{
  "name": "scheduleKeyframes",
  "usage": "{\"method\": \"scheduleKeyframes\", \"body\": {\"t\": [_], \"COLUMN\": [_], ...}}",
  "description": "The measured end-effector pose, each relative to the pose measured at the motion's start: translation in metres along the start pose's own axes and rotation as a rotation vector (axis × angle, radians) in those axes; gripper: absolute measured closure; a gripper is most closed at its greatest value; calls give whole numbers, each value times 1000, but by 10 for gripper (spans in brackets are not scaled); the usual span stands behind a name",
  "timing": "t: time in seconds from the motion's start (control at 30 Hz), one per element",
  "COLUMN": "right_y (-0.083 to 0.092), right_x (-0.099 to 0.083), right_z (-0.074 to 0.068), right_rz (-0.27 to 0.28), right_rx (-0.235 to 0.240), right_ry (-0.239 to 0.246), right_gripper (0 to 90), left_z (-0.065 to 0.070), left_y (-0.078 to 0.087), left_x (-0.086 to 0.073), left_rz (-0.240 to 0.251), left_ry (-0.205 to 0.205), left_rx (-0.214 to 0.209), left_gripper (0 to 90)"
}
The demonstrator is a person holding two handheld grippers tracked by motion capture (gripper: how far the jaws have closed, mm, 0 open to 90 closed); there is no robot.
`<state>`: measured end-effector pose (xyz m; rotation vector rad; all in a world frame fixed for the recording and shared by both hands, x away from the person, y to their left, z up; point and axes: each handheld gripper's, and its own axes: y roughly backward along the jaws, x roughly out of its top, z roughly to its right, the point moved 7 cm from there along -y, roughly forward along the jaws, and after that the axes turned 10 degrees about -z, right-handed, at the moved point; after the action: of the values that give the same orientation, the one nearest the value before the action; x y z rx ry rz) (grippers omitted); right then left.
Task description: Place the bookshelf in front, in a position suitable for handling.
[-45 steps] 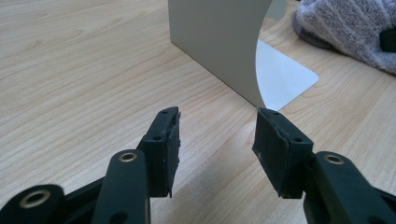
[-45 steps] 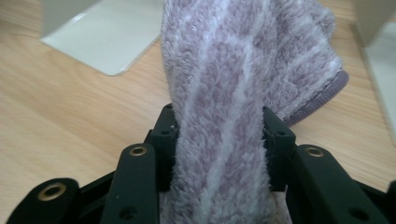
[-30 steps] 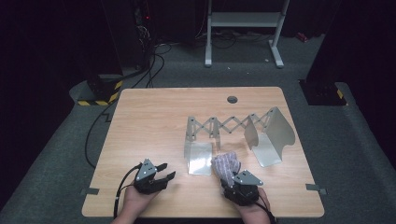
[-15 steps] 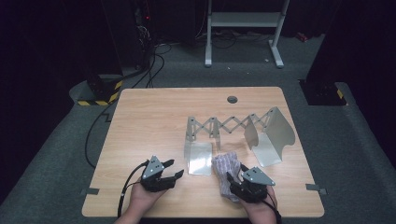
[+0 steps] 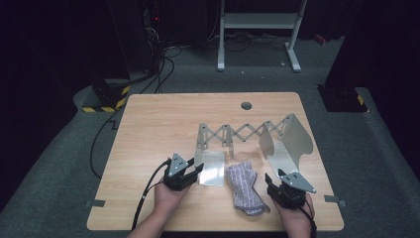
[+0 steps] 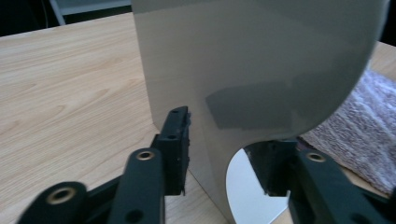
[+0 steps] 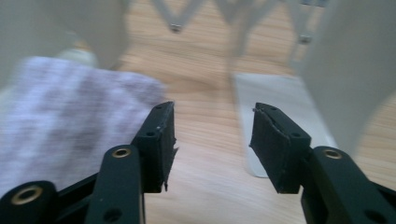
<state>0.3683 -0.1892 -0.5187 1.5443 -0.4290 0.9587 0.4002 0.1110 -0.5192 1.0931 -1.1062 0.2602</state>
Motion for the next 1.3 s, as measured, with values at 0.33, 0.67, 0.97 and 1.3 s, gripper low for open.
{"method": "scheduleKeyframes", "body": {"t": [0.33, 0.67, 0.97, 1.3], "right_y": [-9, -35, -52, -49], "right_x": [-5, 10, 26, 27], "right_z": [48, 43, 10, -1], "right_rz": [-9, -22, 4, 25], "right_rx": [-104, -105, -48, -25], "right_ry": [-110, -101, -49, -35], "right_gripper": [562, 606, 718, 740], "left_z": [-37, -83, -118, -129], "left_y": [11, 38, 62, 72], "left_x": [-8, -28, -46, -61], "left_rz": [9, 15, 20, 22], "left_ry": [41, 100, 146, 199], "left_rx": [120, 208, 276, 258], "left_gripper": [865, 877, 864, 806]}}
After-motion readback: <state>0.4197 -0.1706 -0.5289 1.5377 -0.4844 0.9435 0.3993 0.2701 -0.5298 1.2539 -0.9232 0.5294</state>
